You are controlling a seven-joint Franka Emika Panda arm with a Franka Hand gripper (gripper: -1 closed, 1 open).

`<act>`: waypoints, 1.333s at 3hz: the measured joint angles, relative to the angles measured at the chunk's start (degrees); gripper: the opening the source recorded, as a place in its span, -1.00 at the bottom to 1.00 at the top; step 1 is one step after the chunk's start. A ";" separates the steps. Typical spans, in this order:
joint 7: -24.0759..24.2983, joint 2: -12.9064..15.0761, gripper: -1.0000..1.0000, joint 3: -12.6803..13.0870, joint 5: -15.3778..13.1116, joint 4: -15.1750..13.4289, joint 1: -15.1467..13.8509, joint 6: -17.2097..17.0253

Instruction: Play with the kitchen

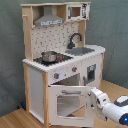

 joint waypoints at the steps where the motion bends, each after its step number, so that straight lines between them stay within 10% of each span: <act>1: -0.02 -0.01 1.00 -0.07 0.00 0.28 -4.36 3.90; 4: -3.80 -1.51 1.00 -1.39 -0.17 -0.13 -17.20 15.70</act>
